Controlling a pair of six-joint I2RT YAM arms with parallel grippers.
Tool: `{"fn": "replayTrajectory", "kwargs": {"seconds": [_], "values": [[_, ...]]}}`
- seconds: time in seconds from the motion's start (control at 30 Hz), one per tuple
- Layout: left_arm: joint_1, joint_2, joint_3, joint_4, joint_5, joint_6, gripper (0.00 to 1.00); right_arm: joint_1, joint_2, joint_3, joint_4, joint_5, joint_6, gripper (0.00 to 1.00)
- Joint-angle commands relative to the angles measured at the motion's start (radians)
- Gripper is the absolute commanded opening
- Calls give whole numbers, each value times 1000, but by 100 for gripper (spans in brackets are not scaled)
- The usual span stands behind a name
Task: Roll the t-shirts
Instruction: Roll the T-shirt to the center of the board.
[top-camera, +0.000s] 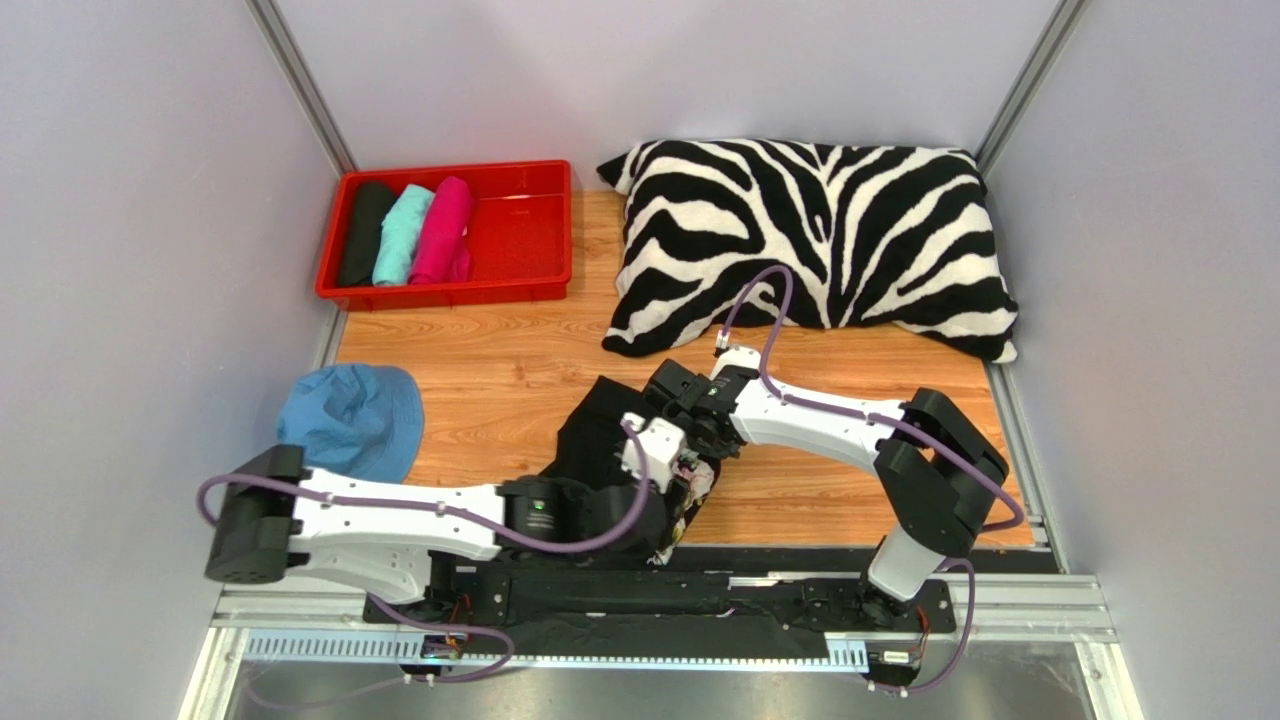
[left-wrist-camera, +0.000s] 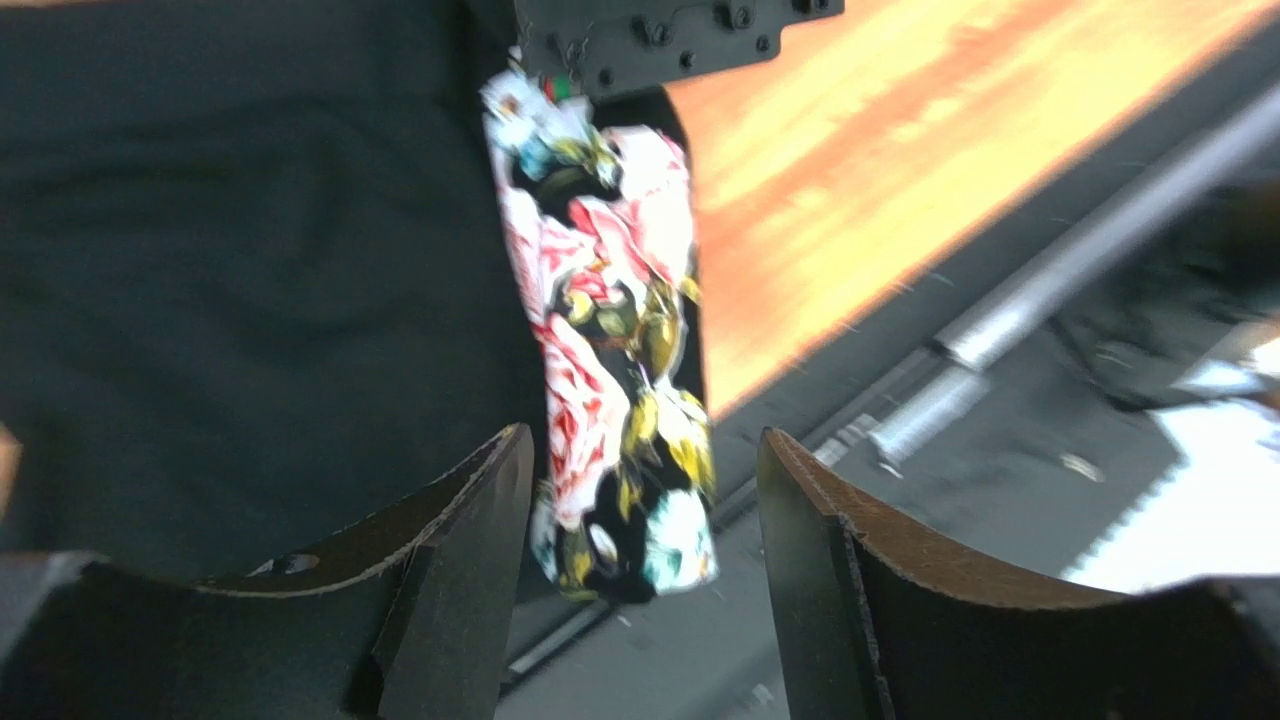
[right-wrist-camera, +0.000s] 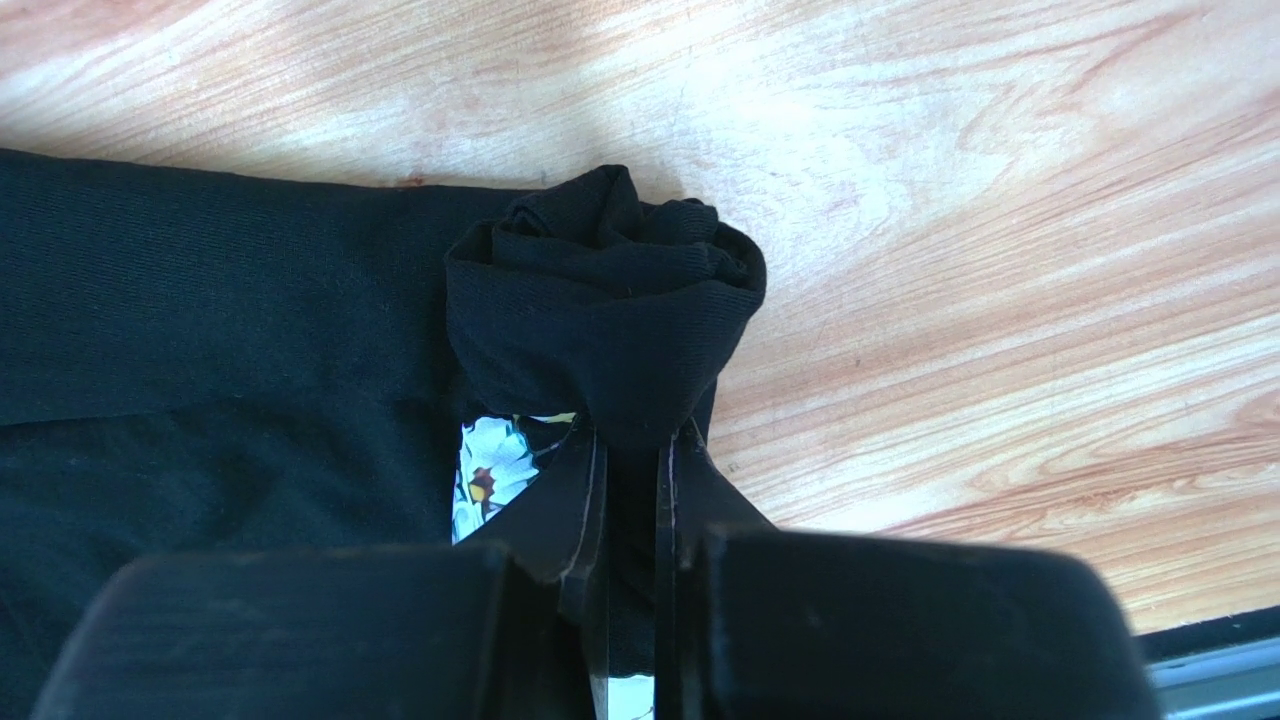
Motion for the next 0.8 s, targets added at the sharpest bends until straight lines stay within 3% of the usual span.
{"fn": "replayTrajectory", "kwargs": {"seconds": [0.0, 0.17, 0.43, 0.77], "values": [[-143, 187, 166, -231, -410, 9, 65, 1, 37, 29, -97, 22, -18, 0], [-209, 427, 363, -371, -497, -17, 65, 1, 51, 40, -104, 9, -22, 0], [-214, 720, 602, -630, -507, -80, 66, 0, 61, 55, -113, -1, -27, 0], [-207, 879, 674, -765, -476, -162, 66, -1, 68, 61, -117, -9, -27, 0]]}}
